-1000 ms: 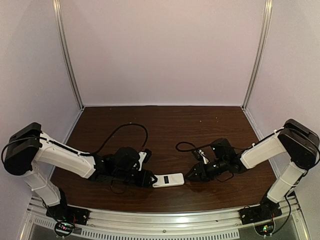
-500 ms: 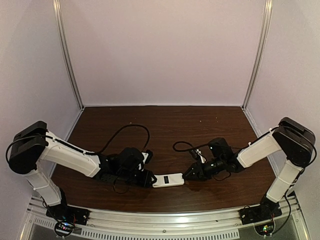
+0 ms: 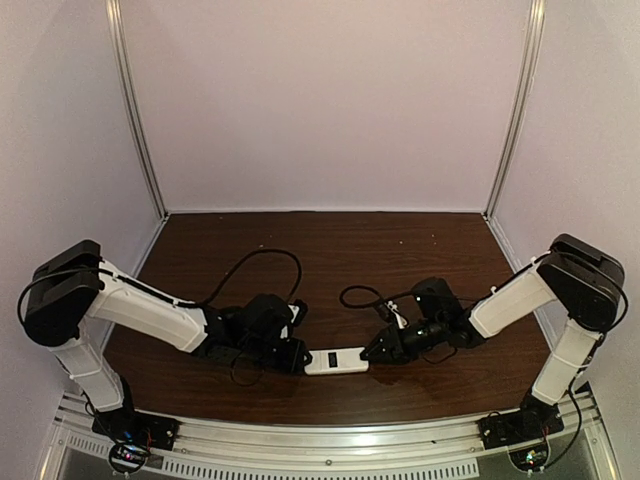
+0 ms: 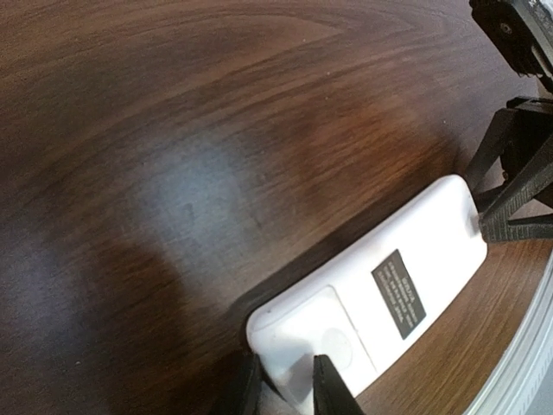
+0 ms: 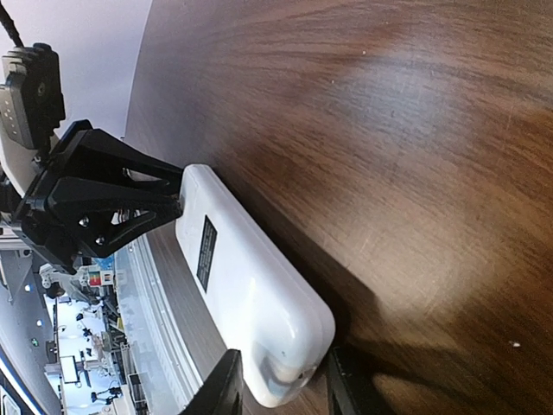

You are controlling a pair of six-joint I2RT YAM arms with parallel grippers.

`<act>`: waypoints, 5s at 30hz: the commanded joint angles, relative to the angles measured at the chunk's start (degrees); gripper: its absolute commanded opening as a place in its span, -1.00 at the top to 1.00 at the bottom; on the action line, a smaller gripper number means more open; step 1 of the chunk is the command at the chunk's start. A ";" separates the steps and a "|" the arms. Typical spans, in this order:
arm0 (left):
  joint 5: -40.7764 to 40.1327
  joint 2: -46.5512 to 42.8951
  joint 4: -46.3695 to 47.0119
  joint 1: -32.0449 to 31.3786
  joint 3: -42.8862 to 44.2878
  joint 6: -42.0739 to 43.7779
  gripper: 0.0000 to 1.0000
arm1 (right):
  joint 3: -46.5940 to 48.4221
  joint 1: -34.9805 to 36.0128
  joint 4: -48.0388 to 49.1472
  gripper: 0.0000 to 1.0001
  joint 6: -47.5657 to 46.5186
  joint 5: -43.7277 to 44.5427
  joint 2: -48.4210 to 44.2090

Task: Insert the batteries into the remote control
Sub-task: Press the battery cover on the remote control, then pick up the remote control from the center of the board.

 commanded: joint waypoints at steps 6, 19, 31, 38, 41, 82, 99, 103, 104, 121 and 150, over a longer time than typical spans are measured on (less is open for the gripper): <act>0.62 3.59 -2.23 0.30 1.51 0.27 0.71 | 0.23 1.35 -0.49 0.39 1.20 0.55 2.42; 7.28 7.03 0.98 0.30 1.53 -0.28 0.81 | 0.17 2.25 3.83 0.57 3.25 -0.67 5.20; 13.74 10.12 5.72 -0.57 1.11 -0.79 0.74 | 0.54 2.58 7.21 0.61 5.42 -1.45 7.45; 10.82 7.20 2.63 0.82 0.33 -1.50 0.68 | 0.20 1.98 3.82 0.57 4.13 -0.04 5.89; 7.27 5.35 -1.90 0.99 1.36 -1.56 0.61 | -0.92 1.32 3.37 0.56 4.07 0.40 5.22; 7.70 0.15 -2.91 0.91 0.36 0.42 0.09 | -3.70 -1.91 2.76 0.26 3.94 0.30 1.08; 5.90 -1.71 -23.49 0.54 18.88 44.57 -0.76 | -0.46 -11.80 -17.67 -0.40 -11.43 5.33 -22.79; 11.14 3.76 -27.20 0.54 25.13 53.16 -0.71 | 0.42 -13.66 -22.24 -0.57 -14.85 9.78 -33.24; 11.20 5.39 -28.25 0.46 26.82 54.71 -0.70 | 0.08 -14.14 -22.28 -0.67 -14.73 11.45 -36.50; 11.67 24.69 -40.48 -0.42 44.38 63.09 -0.57 | -4.44 -14.98 -30.32 -0.99 -13.44 24.80 -66.39; 10.45 24.98 -40.22 -0.76 45.26 59.54 0.13 | -6.41 -14.98 -26.02 -0.99 -15.00 14.62 -62.44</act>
